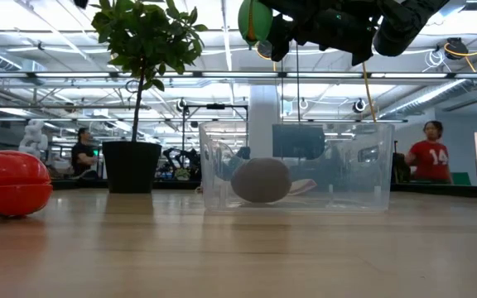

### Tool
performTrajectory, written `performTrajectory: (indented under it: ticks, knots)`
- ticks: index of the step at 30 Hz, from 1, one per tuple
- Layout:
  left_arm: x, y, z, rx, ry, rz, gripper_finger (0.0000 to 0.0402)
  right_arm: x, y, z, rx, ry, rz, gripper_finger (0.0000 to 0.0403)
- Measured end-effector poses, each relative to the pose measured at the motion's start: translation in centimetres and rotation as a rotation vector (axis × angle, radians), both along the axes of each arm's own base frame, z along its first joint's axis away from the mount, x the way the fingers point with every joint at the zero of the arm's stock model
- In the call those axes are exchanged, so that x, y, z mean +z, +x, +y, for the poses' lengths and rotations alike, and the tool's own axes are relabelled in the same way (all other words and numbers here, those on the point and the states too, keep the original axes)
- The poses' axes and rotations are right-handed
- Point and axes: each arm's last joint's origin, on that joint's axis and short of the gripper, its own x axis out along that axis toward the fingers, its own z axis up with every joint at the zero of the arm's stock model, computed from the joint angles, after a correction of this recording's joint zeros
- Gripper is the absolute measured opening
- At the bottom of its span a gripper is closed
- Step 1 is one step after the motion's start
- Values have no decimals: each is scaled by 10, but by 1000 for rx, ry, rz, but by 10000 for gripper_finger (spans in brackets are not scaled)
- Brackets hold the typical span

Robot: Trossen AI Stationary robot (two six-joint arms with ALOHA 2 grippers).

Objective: Pick and placing Produce into tupperware
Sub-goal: Put the green corn into the transparent bin

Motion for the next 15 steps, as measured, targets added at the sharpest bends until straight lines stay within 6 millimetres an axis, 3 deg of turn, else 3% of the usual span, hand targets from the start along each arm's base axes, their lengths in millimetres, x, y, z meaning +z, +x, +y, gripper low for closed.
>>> performTrajectory:
  ticks: [7, 15]
  knots:
    - [-64, 7, -3, -185, -1, -198, 0, 0, 0, 0, 0, 1, 0, 192]
    - [-116, -3, 8, -242, -46, -314, 0, 0, 0, 1, 23, -1, 1, 193]
